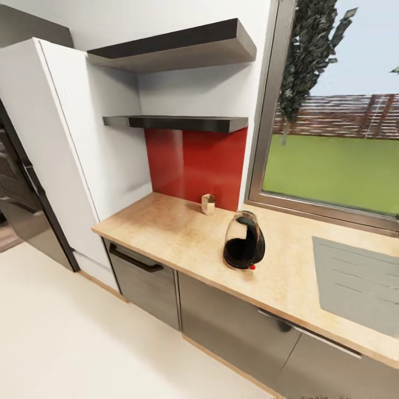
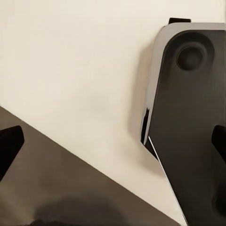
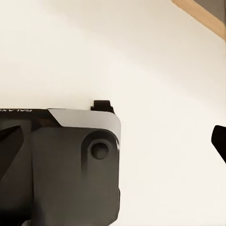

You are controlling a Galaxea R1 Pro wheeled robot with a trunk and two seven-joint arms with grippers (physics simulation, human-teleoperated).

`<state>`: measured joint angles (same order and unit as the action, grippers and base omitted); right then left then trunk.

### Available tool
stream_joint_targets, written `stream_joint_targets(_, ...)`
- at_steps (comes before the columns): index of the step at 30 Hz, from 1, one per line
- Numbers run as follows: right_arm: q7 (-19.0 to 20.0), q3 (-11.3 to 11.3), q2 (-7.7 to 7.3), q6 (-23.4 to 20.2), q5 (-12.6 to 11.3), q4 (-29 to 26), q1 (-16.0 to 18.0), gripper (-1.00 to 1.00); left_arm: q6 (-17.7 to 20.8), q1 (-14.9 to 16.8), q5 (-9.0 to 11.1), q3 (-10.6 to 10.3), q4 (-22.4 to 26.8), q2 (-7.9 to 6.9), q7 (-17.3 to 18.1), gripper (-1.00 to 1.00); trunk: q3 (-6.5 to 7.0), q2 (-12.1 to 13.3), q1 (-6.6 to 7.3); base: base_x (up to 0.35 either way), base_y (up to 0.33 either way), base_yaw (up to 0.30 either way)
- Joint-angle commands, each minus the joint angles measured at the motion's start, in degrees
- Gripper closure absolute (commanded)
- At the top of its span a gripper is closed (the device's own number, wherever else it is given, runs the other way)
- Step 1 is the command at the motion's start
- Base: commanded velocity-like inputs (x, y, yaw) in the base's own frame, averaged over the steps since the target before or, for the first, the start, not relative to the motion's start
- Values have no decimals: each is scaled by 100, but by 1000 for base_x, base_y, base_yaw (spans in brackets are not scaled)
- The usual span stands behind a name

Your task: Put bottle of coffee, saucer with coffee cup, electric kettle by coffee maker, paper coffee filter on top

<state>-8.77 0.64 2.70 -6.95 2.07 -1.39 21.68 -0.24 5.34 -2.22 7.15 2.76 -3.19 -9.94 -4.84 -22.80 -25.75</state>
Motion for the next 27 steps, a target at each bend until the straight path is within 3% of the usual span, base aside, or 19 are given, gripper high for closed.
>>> stream_joint_targets(1,-20,6,3,-40,22,-10,3,-100,-2,2,-24,41,0,1,-7,-100,-12,-12,-3,0,0,-263)
stream_joint_targets(13,-28,-3,6,-39,21,-10,3,-100,-2,11,-19,45,-16,9,-28,-100,-12,-12,-3,0,1,-263)
stream_joint_targets(22,-29,-3,23,-35,21,-10,3,-100,1,11,2,81,-25,-4,-65,-100,-12,-12,-3,-99,134,-259)
stream_joint_targets(27,-21,12,51,-35,37,-15,3,-100,-2,11,-4,66,-37,2,-76,-100,-12,-12,-3,-14,19,-74)
